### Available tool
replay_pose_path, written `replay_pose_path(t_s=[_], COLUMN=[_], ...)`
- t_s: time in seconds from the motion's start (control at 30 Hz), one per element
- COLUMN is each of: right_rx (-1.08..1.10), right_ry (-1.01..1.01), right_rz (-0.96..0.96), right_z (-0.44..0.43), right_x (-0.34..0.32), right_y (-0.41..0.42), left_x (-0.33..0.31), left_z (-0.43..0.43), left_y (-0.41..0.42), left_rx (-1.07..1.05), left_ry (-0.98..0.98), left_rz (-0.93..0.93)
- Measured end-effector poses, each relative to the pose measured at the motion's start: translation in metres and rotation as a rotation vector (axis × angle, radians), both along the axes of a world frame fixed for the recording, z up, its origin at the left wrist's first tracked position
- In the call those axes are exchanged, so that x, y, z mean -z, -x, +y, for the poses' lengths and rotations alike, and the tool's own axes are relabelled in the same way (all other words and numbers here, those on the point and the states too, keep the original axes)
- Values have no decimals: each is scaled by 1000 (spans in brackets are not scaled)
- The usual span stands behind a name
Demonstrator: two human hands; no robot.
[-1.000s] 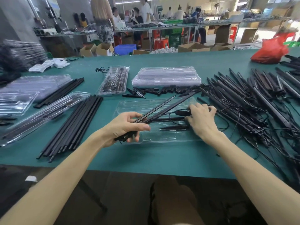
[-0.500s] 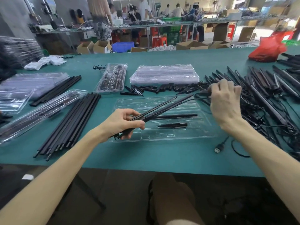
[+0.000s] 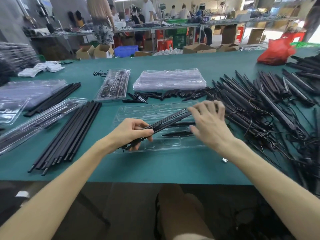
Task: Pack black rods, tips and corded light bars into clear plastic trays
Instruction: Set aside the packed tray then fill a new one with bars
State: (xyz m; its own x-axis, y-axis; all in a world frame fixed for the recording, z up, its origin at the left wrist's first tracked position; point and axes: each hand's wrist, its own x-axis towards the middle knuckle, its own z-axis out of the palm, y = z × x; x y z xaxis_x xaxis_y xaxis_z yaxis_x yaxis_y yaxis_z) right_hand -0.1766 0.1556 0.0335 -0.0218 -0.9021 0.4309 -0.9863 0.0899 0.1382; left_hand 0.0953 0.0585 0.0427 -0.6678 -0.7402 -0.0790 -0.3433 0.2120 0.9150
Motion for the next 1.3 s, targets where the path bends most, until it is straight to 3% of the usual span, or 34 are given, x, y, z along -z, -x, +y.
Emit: replay_pose_path(t_s=[0.13,0.3,0.57,0.9,1.3], right_rx=[-21,-40,-110,-37,-163], right_ry=[-14,186,251,337,322], right_rz=[-104,-222,-434,-336,-368], right_z=[-5,2,8,11,15], right_x=[11,26,41,47,46], right_y=[-18,-27,-29,-24,-27], left_x=[-3,-3,-2,2,-13], left_z=[-1,-1,-1,-8,-25], left_y=[-2,-9,-11,-18,-28], left_rx=[1,13,32,65,-56], left_ry=[-14,8,-30,-86,218], left_rz=[0,-17,-5,-37,-248])
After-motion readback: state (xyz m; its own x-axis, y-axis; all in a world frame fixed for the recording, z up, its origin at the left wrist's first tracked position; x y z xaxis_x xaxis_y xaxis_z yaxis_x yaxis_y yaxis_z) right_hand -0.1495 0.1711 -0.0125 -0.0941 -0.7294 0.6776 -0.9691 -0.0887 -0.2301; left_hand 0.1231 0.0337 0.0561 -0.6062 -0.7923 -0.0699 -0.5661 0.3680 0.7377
